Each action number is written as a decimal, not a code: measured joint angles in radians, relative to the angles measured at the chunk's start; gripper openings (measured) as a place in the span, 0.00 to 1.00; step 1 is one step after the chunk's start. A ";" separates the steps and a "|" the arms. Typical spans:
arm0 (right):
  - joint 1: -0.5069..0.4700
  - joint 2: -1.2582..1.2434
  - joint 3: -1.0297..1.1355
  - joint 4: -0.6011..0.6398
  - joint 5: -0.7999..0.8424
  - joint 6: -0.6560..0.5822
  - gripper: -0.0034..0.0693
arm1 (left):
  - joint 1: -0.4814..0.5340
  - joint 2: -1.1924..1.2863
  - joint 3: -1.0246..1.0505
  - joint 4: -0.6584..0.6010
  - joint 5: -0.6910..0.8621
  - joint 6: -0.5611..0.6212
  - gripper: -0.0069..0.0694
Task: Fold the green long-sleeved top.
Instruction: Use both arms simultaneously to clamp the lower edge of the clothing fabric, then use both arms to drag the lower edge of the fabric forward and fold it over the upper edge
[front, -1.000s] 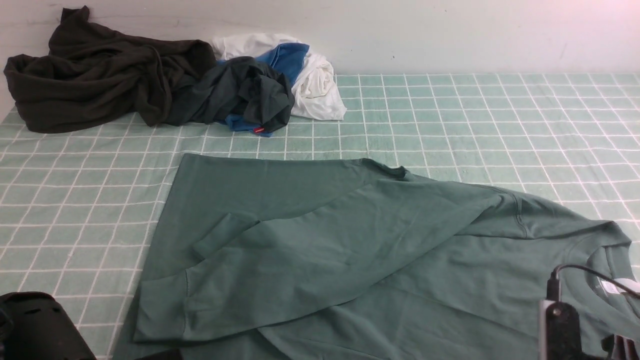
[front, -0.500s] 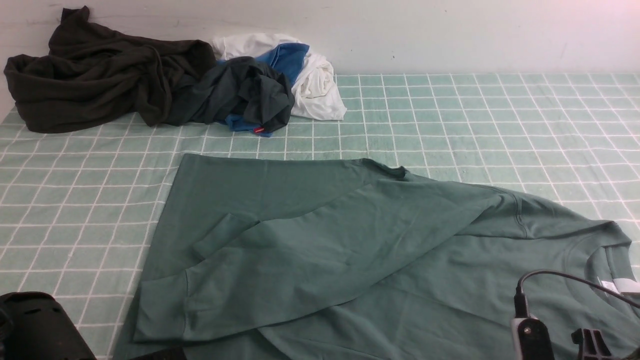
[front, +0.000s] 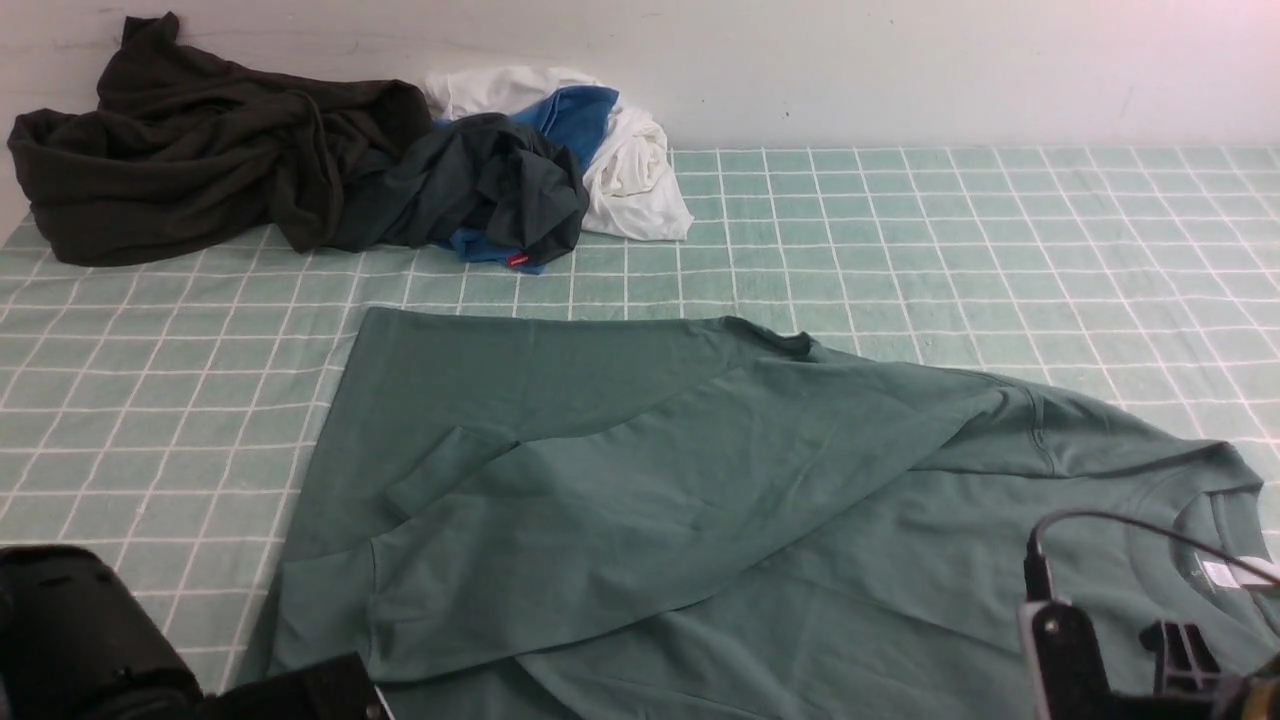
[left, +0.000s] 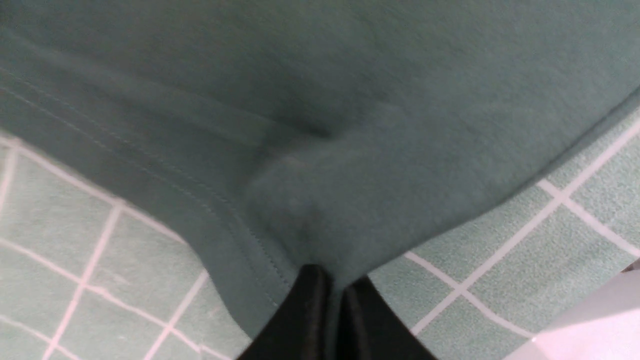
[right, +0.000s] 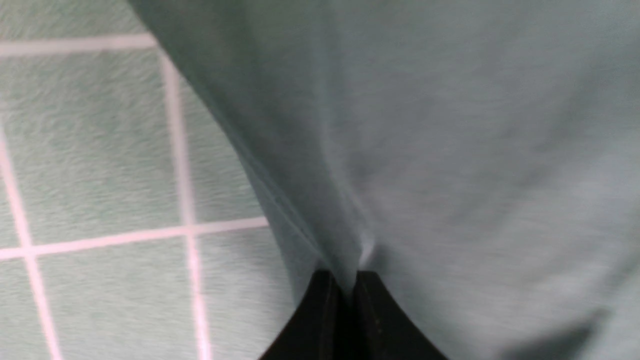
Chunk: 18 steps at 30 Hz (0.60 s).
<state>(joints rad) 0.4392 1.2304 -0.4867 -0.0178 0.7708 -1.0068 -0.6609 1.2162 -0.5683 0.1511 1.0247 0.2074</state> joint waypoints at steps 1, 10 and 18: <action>-0.004 -0.003 -0.058 -0.007 0.030 0.001 0.06 | 0.026 0.000 -0.051 0.013 0.025 0.000 0.10; -0.227 0.176 -0.470 0.029 0.055 -0.081 0.06 | 0.288 0.140 -0.521 0.078 0.025 0.139 0.12; -0.325 0.482 -0.809 0.099 0.057 -0.090 0.06 | 0.419 0.510 -0.953 0.070 0.021 0.191 0.12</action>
<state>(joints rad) 0.1143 1.7125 -1.2958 0.0808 0.8277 -1.0970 -0.2418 1.7259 -1.5217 0.2211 1.0461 0.3984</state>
